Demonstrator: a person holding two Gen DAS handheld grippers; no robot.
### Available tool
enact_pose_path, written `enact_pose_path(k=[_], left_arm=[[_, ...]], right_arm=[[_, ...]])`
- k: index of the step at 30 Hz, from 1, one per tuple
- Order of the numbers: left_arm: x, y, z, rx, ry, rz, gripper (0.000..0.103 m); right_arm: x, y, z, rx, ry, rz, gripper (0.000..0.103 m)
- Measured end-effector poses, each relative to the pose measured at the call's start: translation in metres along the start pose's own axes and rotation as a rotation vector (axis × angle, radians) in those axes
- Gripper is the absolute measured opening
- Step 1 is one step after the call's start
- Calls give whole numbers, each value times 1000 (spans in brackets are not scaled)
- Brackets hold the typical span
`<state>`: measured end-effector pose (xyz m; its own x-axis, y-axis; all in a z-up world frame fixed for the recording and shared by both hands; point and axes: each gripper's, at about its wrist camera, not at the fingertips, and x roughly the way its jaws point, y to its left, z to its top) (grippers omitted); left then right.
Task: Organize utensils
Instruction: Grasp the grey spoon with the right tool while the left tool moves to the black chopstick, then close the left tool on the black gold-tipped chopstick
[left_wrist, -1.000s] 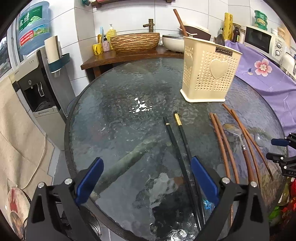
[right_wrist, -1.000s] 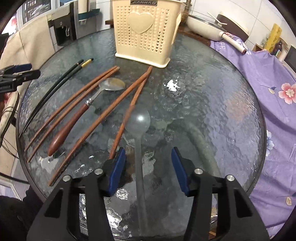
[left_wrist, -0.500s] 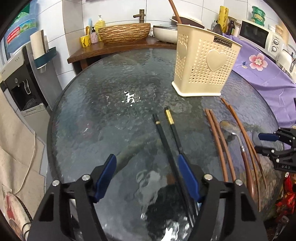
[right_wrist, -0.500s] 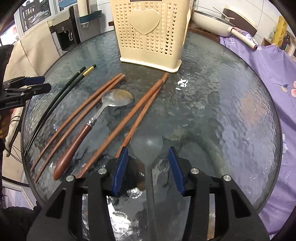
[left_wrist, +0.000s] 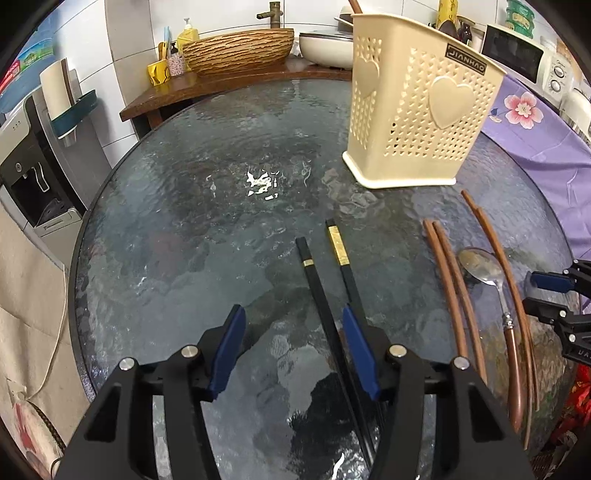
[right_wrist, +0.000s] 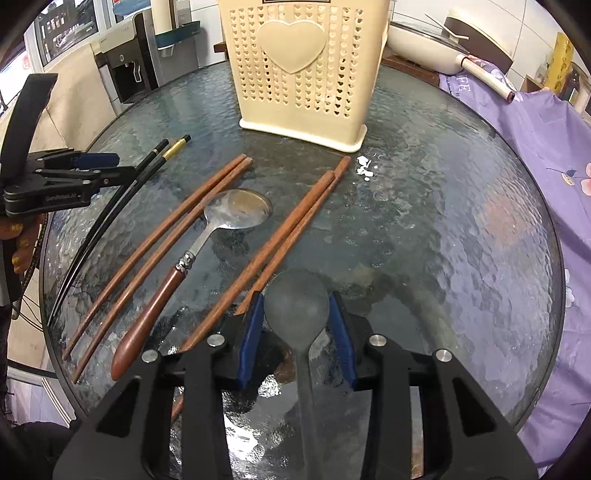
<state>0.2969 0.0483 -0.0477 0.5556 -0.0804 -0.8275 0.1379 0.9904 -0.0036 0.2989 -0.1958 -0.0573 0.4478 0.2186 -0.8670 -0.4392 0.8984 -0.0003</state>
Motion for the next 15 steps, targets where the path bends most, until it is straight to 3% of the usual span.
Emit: enact_pose_path(k=[7, 15], left_arm=[[11, 0, 9, 12, 13, 8, 47], [20, -9, 26, 35, 41, 11, 26]], right_arm=[[0, -1, 0, -2, 0, 7, 37], [2, 0, 2, -4, 13, 5, 37]])
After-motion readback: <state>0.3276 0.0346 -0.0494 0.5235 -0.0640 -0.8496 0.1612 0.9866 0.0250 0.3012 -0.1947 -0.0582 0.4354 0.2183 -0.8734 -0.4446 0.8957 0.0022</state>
